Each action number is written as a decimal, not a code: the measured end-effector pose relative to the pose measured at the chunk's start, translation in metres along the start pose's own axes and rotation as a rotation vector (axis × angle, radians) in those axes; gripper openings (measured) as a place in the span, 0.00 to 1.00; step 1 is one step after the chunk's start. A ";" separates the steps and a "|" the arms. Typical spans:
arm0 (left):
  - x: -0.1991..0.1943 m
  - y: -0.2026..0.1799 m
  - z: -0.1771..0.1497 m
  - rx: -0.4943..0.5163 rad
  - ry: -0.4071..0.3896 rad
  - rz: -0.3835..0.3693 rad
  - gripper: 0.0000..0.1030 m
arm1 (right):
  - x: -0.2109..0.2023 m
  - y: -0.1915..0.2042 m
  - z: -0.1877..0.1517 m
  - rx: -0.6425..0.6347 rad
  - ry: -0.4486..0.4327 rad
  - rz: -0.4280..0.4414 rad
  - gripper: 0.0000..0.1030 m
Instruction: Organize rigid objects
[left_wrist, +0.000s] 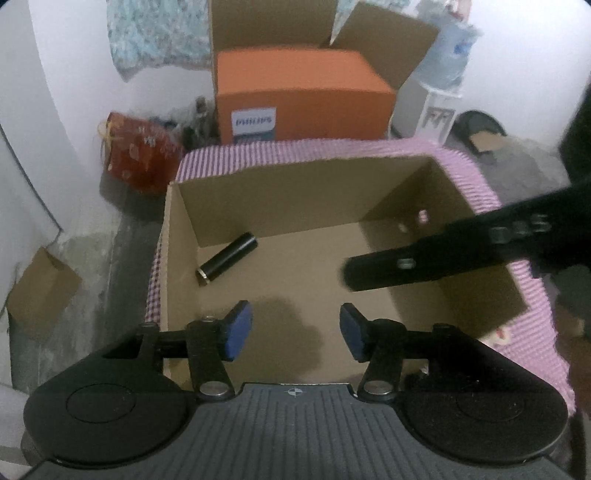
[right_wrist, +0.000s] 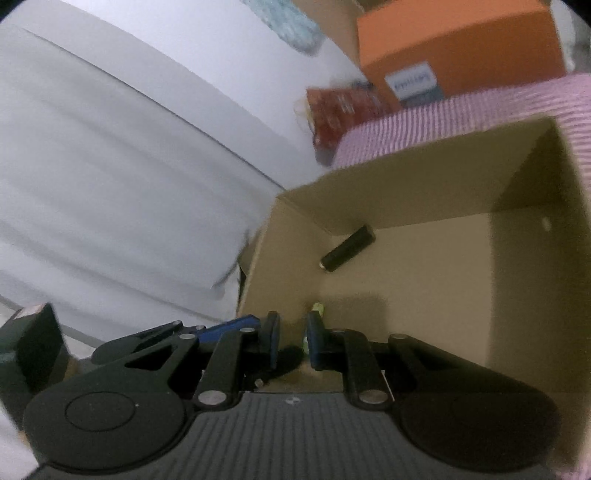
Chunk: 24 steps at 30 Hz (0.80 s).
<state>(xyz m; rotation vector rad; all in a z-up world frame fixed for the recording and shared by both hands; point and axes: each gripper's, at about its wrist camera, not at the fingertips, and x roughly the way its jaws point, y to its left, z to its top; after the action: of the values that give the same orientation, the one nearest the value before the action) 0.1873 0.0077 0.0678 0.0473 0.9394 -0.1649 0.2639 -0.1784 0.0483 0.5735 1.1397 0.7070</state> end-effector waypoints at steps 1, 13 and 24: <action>-0.008 -0.003 -0.004 0.007 -0.016 -0.003 0.54 | -0.014 0.002 -0.007 -0.004 -0.019 0.007 0.17; -0.061 -0.037 -0.066 0.057 -0.134 -0.062 0.59 | -0.111 0.000 -0.112 -0.040 -0.169 -0.030 0.17; -0.004 -0.098 -0.112 0.179 -0.083 -0.141 0.59 | -0.088 -0.058 -0.132 0.055 -0.107 -0.158 0.17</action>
<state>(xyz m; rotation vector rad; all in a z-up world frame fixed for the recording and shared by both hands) 0.0797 -0.0758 0.0082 0.1385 0.8437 -0.3789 0.1291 -0.2757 0.0169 0.5545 1.0942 0.5044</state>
